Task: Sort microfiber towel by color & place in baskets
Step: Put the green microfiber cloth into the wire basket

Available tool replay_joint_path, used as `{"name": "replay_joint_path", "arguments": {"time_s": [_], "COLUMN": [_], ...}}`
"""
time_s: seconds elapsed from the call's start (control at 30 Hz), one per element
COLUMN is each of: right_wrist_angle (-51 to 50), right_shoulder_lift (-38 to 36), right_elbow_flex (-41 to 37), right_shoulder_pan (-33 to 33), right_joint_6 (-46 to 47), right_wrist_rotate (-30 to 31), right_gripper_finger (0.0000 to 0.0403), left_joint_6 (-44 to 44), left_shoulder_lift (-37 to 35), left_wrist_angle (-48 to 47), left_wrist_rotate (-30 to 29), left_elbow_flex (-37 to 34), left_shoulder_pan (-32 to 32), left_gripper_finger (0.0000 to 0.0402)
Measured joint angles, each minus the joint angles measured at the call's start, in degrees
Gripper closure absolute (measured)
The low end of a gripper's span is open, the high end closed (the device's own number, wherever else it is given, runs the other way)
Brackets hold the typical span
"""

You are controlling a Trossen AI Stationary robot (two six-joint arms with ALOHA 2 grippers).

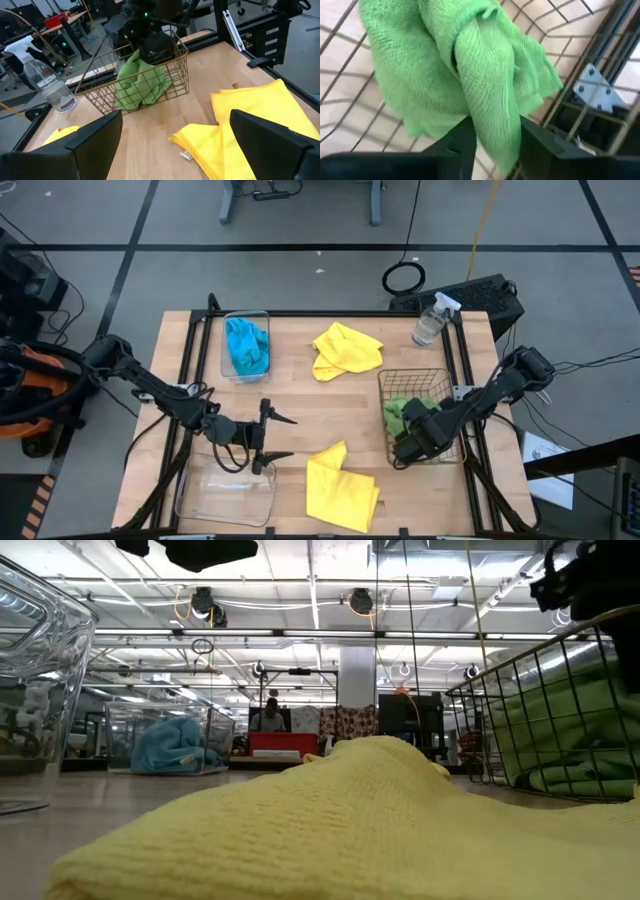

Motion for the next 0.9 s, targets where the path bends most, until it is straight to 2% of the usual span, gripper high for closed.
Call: {"name": "replay_joint_path", "arguments": {"time_s": [0.13, 0.27, 0.37, 0.43, 0.6, 0.67, 0.8, 0.9], "right_wrist_angle": [-2.68, -3.05, -2.39, -2.03, -3.60, -3.59, 1.47, 8.35], "right_shoulder_lift": [0.00, 0.00, 0.00, 0.00, -0.02, -0.02, -0.02, -0.02], "right_elbow_flex": [4.27, 9.26, 12.73, 14.13, 13.09, 11.10, 5.82, 1.46], "right_shoulder_pan": [0.30, 1.38, 2.75, 3.47, 2.86, 1.48, -1.51, -3.34], "right_joint_6": [0.82, 3.46, 4.91, 5.74, 4.68, 4.41, -0.30, -4.42], "right_wrist_rotate": [-2.63, -3.83, -1.99, 1.65, 14.40, 17.08, 16.44, 12.07], "right_gripper_finger": [0.0259, 0.0247, 0.0246, 0.0249, 0.0273, 0.0288, 0.0327, 0.0360], "left_joint_6": [-0.03, -0.03, -0.03, -0.01, 1.24, 1.48, 0.37, 0.13], "left_shoulder_lift": [0.00, 0.00, 0.00, 0.00, 0.00, 0.00, 0.00, 0.00], "left_wrist_angle": [-0.09, -0.20, -0.20, -0.20, 0.44, 0.52, 0.46, 0.44], "left_wrist_rotate": [0.00, 0.00, 0.00, 0.00, 0.00, 0.00, 0.00, 0.00], "left_elbow_flex": [0.00, 0.00, 0.00, 0.00, 0.00, 0.02, 0.02, 0.02], "left_shoulder_pan": [0.00, 0.00, 0.00, 0.00, 0.00, 0.00, 0.00, 0.00], "left_gripper_finger": [0.0027, 0.0027, 0.0027, 0.0027, 0.0027, 0.0027, 0.0027, 0.0027]}}
